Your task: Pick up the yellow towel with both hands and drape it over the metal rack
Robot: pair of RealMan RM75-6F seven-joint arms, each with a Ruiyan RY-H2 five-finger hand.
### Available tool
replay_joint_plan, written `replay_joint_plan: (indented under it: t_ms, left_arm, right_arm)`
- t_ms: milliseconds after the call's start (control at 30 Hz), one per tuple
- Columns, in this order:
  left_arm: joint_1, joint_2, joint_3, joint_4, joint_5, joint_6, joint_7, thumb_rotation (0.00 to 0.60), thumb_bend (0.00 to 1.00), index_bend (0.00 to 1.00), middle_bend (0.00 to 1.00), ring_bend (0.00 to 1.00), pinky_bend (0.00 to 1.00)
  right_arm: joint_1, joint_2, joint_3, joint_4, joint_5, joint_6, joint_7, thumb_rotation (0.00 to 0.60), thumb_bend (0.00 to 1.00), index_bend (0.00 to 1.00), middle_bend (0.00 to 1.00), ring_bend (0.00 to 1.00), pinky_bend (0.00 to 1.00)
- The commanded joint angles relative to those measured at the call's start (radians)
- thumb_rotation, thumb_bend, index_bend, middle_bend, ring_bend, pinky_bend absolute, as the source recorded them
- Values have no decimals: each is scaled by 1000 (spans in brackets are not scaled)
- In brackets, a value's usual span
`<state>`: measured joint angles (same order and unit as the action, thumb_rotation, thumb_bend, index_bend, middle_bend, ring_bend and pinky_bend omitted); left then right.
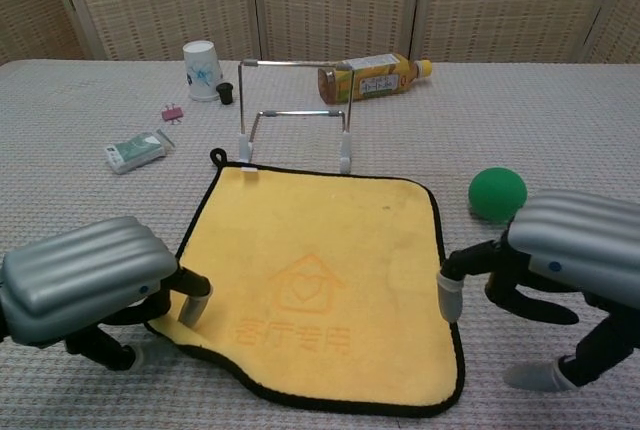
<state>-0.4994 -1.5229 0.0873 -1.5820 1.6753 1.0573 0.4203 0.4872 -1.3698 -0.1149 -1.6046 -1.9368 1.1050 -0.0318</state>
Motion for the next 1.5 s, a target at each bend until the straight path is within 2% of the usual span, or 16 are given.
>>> replay_joint_plan:
  t_ms: [33,233,933,1133,1500]
  left_arm:
    - [1,-1,1,1,-2,1,0,600,455,608,1000,887,1000]
    - [3,-3,5,3,-5,6,1,600,454,607,1000,887,1000]
    - [5,-8,12,12,-1,24,-10,600,455,606,1000,887,1000]
    - [6,-8,14,15,2,32,-16,600,455,606,1000,887,1000]
    - [6,2,8,17,22,64,-50,600,455,612,1000,887,1000]
  right_arm:
    - [27,-35,1,23,10,-47,-35,600,171,423,896,982,986]
    - [60,-70,-2,42,36,-110,-59,600,171,423,896,982,987]
    - [128,-147,-2,88,88,-161,-88,600,207,461,896,982,987]
    - [138,-161,0,101,99,-156,-88,600,274,488,897,982,987]
    - [146,-171,3,112,99,-104,-70,600,409,616,908,998,1000]
